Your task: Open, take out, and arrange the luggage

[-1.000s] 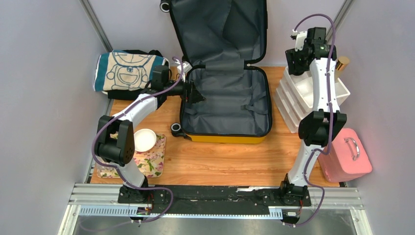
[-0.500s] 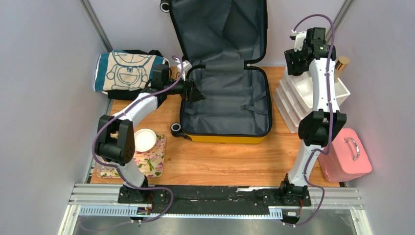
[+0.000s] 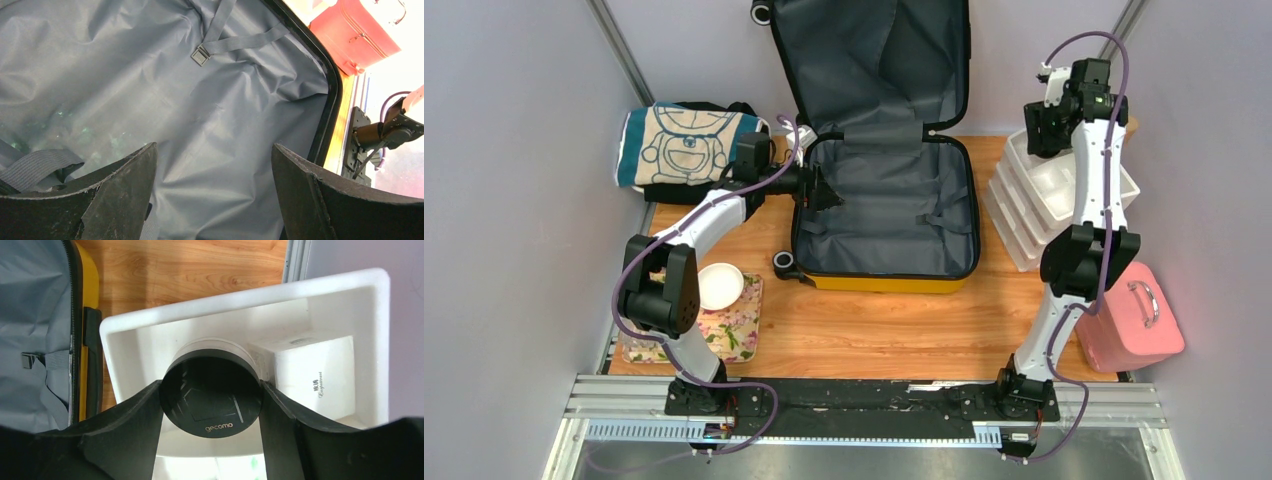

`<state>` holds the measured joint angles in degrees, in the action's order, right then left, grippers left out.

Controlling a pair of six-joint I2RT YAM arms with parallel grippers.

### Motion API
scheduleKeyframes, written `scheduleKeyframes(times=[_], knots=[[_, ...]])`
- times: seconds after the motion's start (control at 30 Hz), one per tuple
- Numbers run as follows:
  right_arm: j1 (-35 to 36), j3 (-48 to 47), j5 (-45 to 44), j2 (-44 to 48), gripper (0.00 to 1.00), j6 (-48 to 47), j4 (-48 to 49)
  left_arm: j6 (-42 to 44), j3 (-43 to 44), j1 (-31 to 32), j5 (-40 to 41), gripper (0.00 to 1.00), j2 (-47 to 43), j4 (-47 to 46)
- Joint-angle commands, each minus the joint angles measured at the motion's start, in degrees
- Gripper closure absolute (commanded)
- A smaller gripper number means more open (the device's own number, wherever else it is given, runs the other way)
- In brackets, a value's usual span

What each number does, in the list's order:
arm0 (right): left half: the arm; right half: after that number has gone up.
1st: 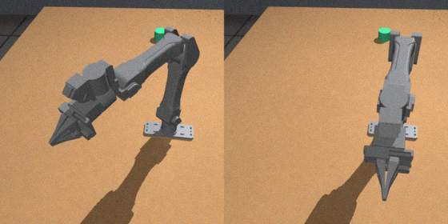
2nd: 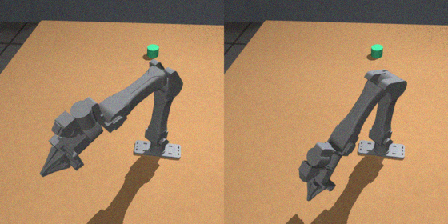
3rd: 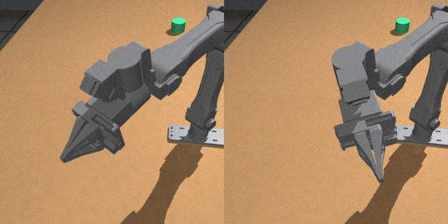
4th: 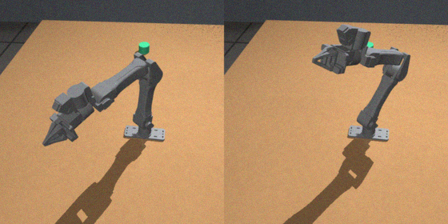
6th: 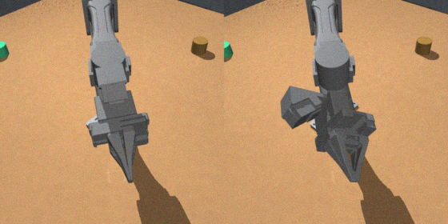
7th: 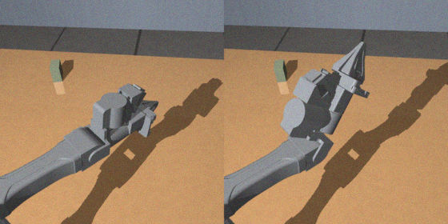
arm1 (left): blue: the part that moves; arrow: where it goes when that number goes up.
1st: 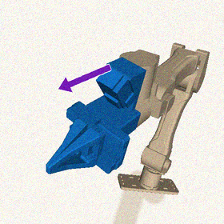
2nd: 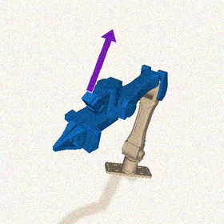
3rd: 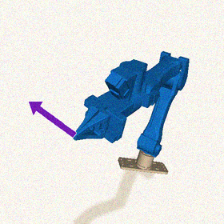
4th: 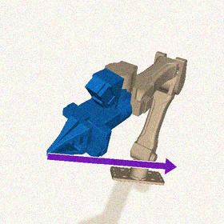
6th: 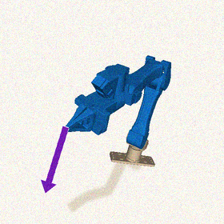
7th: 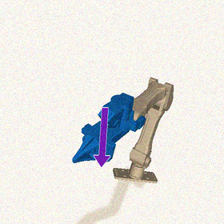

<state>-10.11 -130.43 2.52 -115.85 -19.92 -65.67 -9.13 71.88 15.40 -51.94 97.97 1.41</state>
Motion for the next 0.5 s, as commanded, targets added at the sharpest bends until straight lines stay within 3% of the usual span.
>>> scheduleKeyframes(times=[0.0,0.2,0.47], knots=[[-1.0,-1.6,-0.7,0.4,0.36,-0.2,1.6,0.0,2.2,0.2,-0.6,0.09,-0.4,-1.1],[-1.0,-2.9,0.1,-0.3,0.20,0.2,1.4,0.1,2.5,0.5,-0.5,0.09,-0.2,-1.1],[-0.2,-5.1,3.6,0.7,0.17,1.2,1.2,0.4,3.8,0.7,0.7,0.09,0.2,1.0]])
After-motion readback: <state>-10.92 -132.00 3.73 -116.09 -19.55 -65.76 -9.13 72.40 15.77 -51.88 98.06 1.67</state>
